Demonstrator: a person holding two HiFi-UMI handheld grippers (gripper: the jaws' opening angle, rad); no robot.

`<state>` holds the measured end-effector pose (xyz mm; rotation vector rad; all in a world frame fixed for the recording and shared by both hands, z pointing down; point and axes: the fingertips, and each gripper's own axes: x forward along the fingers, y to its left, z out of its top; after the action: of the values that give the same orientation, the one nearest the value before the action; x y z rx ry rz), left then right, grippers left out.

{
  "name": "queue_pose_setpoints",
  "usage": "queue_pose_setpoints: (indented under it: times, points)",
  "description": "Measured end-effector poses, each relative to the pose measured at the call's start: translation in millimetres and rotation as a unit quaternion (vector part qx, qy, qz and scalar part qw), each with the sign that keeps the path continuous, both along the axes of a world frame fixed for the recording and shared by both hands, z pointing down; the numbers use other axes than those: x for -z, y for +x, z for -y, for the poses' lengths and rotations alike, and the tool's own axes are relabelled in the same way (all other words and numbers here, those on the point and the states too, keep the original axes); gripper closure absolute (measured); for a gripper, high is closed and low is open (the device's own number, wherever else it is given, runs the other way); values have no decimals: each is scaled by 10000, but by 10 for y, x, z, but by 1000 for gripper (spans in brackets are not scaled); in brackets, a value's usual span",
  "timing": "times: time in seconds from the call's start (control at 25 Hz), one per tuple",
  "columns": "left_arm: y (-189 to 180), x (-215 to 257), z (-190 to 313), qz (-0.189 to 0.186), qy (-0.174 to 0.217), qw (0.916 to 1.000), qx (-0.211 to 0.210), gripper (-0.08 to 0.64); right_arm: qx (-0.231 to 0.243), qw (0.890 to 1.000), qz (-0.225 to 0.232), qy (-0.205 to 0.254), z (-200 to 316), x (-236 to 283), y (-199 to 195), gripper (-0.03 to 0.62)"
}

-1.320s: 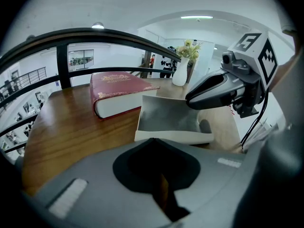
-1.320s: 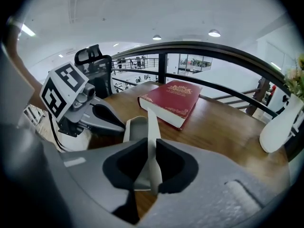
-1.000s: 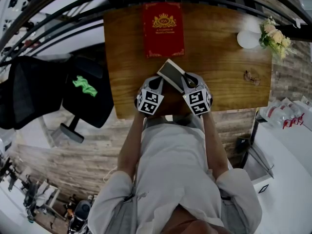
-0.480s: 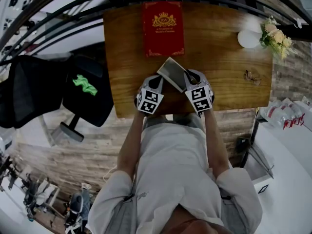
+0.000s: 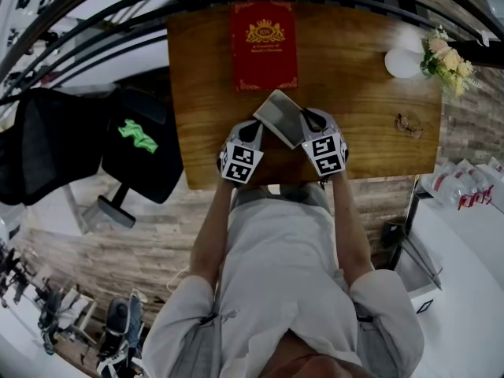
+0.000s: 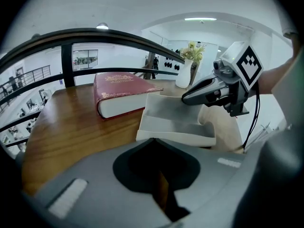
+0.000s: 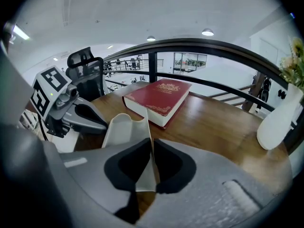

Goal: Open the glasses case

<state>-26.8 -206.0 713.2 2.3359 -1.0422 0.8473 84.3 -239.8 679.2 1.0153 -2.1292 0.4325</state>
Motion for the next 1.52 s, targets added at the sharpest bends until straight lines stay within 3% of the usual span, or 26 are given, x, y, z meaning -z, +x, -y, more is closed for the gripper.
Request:
queue_pose_setpoints:
  times: [1.52]
  points:
    - [13,116,-39,-91,110,9999,-34,540,-181,9997,-9,185,-66,59,76,520]
